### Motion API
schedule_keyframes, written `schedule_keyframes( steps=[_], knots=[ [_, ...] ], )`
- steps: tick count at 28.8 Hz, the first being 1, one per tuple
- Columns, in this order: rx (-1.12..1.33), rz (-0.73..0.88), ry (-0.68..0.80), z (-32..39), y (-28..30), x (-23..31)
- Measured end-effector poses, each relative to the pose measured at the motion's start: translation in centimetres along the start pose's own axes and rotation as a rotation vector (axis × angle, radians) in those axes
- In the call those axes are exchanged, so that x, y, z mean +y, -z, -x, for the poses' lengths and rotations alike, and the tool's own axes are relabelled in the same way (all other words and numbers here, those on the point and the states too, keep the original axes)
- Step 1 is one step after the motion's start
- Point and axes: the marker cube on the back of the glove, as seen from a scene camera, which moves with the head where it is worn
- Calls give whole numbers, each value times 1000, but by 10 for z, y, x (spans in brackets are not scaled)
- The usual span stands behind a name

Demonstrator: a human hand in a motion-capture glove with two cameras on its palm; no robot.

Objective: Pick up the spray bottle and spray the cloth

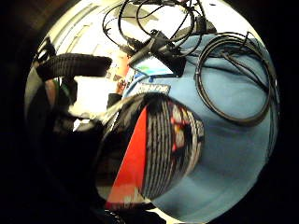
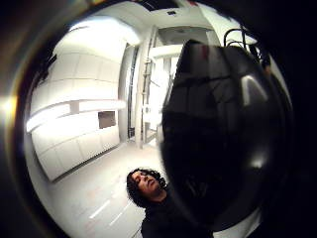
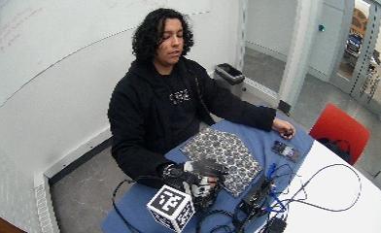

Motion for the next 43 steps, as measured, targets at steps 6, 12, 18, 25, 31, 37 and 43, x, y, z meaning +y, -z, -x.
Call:
schedule_keyframes(
  steps=[6,12,18,25,31,37,43],
  knots=[
    [-36,-100,24,-9,-6,-6],
    [30,-126,45,-8,-21,4],
    [126,-101,69,-3,-40,9],
    [208,-60,92,7,-55,6],
    [301,9,95,18,-72,5],
    [416,42,23,57,-92,-4],
    [721,342,-154,76,-105,22]
  ],
)
